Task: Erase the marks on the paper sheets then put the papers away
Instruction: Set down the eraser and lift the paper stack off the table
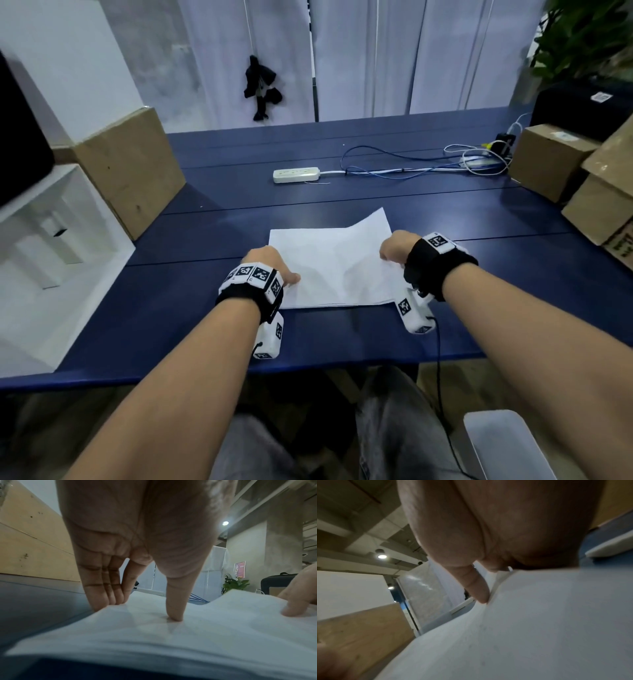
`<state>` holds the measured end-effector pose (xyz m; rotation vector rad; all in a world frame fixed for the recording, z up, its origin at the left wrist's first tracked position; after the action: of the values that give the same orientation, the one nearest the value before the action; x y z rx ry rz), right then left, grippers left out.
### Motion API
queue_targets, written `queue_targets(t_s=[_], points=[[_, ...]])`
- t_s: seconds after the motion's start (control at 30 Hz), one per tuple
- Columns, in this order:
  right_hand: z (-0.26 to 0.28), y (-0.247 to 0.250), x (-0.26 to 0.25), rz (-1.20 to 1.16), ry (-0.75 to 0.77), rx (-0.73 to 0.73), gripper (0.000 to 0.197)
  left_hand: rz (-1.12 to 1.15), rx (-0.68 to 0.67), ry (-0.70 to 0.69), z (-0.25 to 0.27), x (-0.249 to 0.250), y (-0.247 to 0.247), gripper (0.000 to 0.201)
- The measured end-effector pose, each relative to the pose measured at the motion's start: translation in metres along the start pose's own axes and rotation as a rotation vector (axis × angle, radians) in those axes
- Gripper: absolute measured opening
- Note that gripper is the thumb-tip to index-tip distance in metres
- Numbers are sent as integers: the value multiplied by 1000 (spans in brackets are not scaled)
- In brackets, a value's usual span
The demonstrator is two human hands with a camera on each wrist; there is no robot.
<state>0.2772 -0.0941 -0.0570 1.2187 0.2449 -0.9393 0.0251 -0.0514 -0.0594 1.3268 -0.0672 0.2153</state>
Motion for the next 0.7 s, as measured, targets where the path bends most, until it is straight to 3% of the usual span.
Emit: queue_targets(t_s=[0.03, 0.1, 0.17, 0.27, 0.33, 0.47, 0.6, 0.7], points=[[5, 3, 2, 35, 57, 75, 37, -1, 7, 2, 1, -1, -1, 48], [2, 5, 18, 236, 182, 42, 29, 10, 23, 3, 2, -6, -3, 47], [4, 13, 40, 40, 122, 75, 15, 81, -5, -4, 7, -16, -5, 46], [20, 22, 76, -201, 138, 50, 27, 266, -60, -35, 18, -32, -4, 60], [53, 24, 94, -431, 127, 4, 27, 461, -144, -91, 41, -37, -3, 55], [123, 21, 142, -676, 96, -133, 17, 1021, -531, -148, 103, -29, -23, 32], [170, 21, 217, -730, 80, -201, 26, 970, -679, -251, 155, -13, -62, 29], [184, 15, 285, -564, -14, -178, 17, 868, -781, -303, 185, 5, -110, 27]])
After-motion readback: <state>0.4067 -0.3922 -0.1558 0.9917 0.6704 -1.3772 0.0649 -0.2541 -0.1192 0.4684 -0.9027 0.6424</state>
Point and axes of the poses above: each hand's wrist, its own z-axis away from the middle knuckle, its own y-axis out of the back of the hand, x = y × z, the point moved 3 cm from there along -z, towards the middle knuckle, and after that the axes turned 7 degrees about y, right-handed, at the moved point
